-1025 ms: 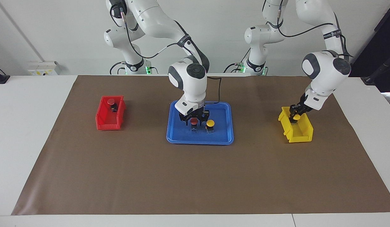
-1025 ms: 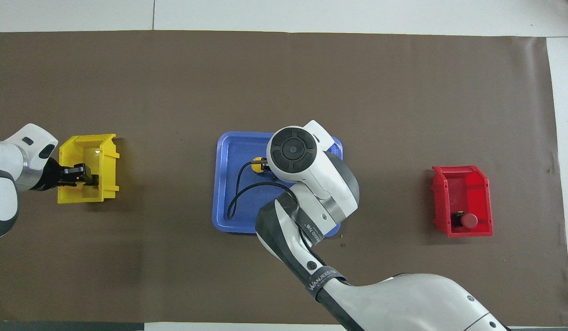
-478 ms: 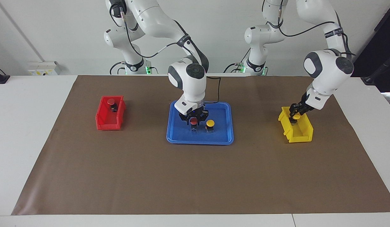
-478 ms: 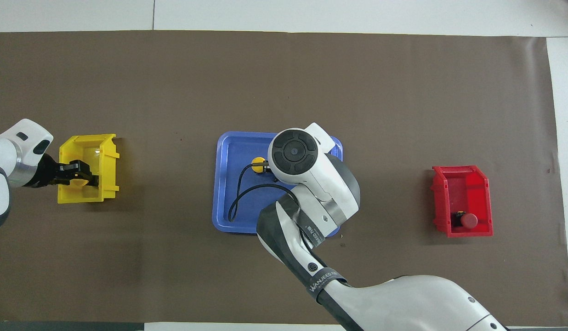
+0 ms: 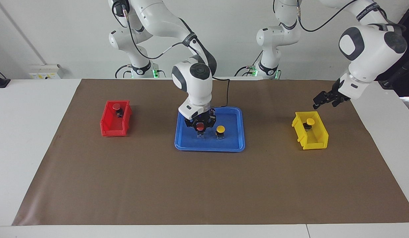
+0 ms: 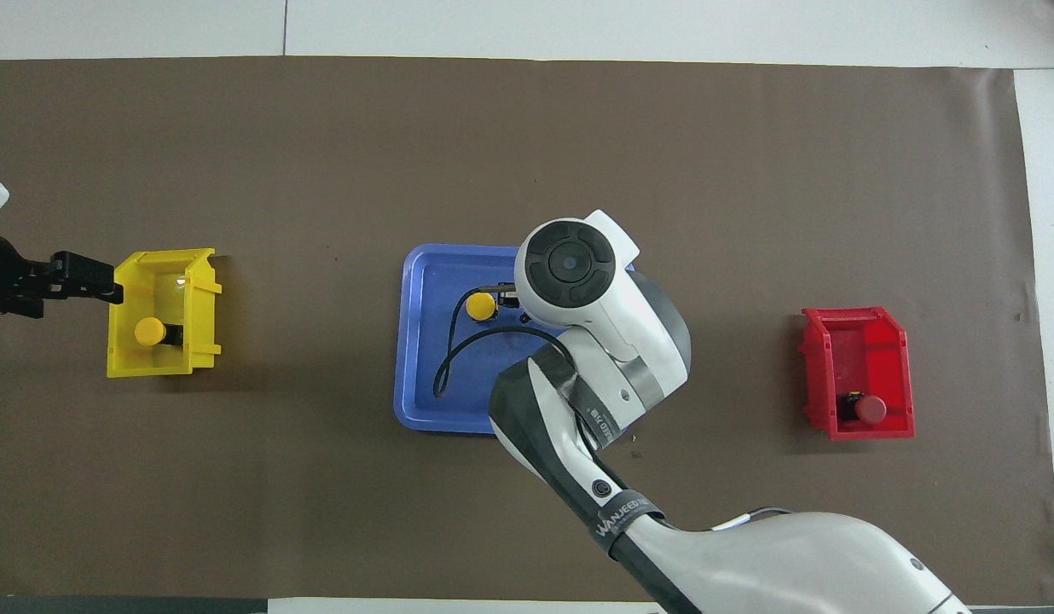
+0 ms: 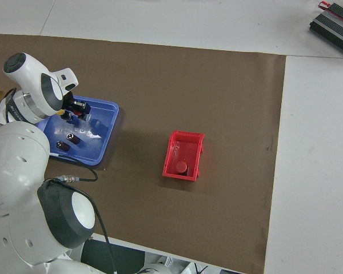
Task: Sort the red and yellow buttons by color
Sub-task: 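Carry the red button into the red bin and open the right gripper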
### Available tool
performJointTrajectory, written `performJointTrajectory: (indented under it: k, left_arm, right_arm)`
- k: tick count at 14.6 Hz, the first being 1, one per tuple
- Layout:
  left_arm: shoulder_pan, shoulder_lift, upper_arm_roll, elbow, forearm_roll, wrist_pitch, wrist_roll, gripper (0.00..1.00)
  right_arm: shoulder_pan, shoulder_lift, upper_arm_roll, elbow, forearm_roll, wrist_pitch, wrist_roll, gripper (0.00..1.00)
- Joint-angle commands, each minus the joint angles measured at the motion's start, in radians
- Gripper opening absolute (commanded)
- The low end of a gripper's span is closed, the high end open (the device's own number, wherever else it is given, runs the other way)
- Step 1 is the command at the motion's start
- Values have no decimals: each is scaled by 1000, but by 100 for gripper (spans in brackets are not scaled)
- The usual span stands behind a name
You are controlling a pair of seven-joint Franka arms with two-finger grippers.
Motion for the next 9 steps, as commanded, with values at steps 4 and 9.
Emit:
performJointTrajectory:
  k: [4, 9]
  left_arm:
    - [-56, 8, 2, 239, 47, -238, 81, 100]
    - [-56, -1, 2, 249, 64, -235, 131, 100]
  right_arm:
    - [-298, -287, 6, -126, 25, -233, -398, 21]
    - [-478, -409, 5, -327, 25, -143, -584, 22]
